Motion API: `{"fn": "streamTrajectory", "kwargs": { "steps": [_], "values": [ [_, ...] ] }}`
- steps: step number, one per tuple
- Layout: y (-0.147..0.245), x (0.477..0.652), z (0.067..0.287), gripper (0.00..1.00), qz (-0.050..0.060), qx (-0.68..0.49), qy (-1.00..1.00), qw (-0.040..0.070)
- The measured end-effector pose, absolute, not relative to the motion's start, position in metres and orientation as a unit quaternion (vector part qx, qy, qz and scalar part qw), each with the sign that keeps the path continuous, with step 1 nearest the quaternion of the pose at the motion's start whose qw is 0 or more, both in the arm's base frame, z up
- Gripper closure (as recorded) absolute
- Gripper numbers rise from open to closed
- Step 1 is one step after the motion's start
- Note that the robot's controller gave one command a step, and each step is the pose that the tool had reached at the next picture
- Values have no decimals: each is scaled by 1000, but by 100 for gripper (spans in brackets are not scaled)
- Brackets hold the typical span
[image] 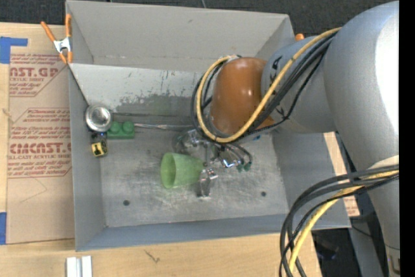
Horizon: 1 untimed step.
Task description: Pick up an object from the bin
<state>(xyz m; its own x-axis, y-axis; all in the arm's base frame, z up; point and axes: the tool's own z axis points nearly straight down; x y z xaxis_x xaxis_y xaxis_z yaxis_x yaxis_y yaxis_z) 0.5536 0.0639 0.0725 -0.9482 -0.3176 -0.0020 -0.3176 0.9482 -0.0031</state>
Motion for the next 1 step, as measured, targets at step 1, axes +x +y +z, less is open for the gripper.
{"fn": "streamTrajectory", "kwargs": {
  "steps": [1],
  "values": [
    [64, 556, 76, 100, -1, -160, 987, 6]
  ]
}}
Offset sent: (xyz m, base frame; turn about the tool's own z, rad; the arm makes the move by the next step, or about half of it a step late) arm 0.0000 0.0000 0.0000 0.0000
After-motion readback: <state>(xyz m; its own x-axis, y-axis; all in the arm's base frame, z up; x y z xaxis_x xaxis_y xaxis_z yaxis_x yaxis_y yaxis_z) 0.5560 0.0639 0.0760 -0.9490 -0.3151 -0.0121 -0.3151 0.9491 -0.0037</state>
